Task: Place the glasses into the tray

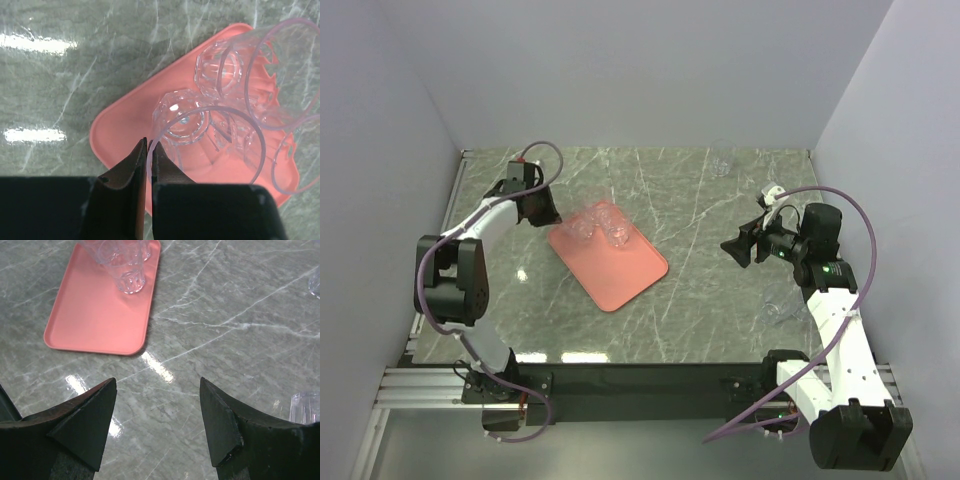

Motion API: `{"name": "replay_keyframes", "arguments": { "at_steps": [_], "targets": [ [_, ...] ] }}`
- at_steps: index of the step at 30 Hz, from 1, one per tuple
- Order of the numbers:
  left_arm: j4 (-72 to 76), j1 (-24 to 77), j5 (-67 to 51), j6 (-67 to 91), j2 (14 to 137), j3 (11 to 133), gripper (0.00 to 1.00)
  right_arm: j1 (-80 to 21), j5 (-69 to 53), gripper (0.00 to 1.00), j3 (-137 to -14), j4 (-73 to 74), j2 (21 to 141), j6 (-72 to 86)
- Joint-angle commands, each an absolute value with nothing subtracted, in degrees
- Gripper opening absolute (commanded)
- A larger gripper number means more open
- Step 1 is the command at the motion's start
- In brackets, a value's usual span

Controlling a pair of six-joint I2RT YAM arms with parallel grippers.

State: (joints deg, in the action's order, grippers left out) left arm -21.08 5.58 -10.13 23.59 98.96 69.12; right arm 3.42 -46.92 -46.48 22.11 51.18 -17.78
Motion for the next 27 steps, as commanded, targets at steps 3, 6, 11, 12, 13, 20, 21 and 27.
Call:
{"name": "replay_keyframes", "arguments": {
  "at_steps": [3,6,11,12,13,20,21,27],
  "targets": [
    [-21.18,7.55,-6.07,22.24,100.19,73.82,0.01,3.87,-47.81,0.74,-46.49,20.83,50.62,-18.63],
    [-21.80,8.26,-3.78,21.71,101.42,74.97,0.01,3.87,-47.90,0.74,-46.58,20.83,50.62,-18.72],
    [-22.32,9.05,-0.71,21.27,101.87,75.85,0.03,3.95,-47.81,0.74,-46.50,20.83,50.71,-18.72],
    [-22.50,9.23,-0.53,21.10,101.87,75.85,0.10,3.87,-47.81,0.74,-46.58,20.83,50.71,-18.72],
    [-22.50,9.23,-0.44,20.92,101.69,75.85,0.14,3.87,-47.81,0.74,-46.50,20.83,50.71,-18.81],
    [-20.92,9.84,-1.31,20.92,97.21,73.48,0.42,3.95,-47.20,0.74,-46.41,20.92,50.63,-19.07],
    [-20.66,9.84,-1.93,20.92,95.90,72.87,0.45,4.04,-47.02,0.74,-46.49,20.83,50.71,-19.16],
    [-18.99,9.84,-3.51,21.09,87.48,69.70,0.55,5.80,-44.66,0.74,-46.41,21.18,50.62,-20.21]
  ]
}}
